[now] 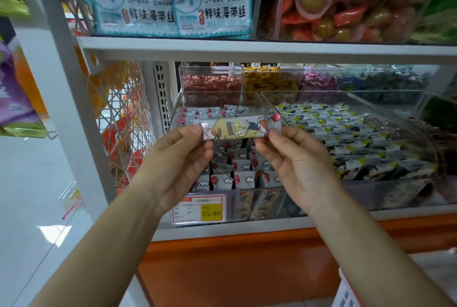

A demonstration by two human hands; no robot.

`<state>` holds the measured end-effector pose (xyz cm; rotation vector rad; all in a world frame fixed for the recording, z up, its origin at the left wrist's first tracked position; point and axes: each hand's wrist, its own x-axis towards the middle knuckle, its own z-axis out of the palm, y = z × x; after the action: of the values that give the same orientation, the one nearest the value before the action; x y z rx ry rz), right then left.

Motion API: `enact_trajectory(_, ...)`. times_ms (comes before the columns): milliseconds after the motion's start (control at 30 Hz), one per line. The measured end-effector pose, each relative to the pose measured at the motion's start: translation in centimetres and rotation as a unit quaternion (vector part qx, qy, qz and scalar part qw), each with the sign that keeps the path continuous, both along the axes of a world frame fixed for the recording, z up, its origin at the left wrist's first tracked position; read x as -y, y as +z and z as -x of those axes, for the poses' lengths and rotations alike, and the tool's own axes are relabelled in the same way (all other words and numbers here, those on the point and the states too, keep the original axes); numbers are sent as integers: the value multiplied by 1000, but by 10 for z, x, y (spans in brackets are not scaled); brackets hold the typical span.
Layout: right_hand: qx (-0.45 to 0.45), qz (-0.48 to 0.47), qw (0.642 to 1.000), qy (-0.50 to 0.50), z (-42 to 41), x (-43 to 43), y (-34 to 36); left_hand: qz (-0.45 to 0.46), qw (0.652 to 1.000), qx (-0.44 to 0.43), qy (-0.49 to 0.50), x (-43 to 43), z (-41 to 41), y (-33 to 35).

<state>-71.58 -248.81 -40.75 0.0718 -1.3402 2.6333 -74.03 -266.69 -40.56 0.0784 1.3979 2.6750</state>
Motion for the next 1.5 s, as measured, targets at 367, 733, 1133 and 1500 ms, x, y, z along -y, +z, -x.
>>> enact_trajectory(367,-2,7,997,-72,3,-5,-1,6,999,-50,-18,-4,-3,4)
enact_trajectory(733,-35,-52,995,-76,6,-3,-6,58,998,1,4,1,-1,-1)
enact_trajectory(1133,-80,-208,972,-75,6,-3,-11,179,975,-126,32,-1,-4,0)
enact_trajectory(1500,-70,-277,950,-128,7,-5,-10,333,912,-236,35,0,-8,5)
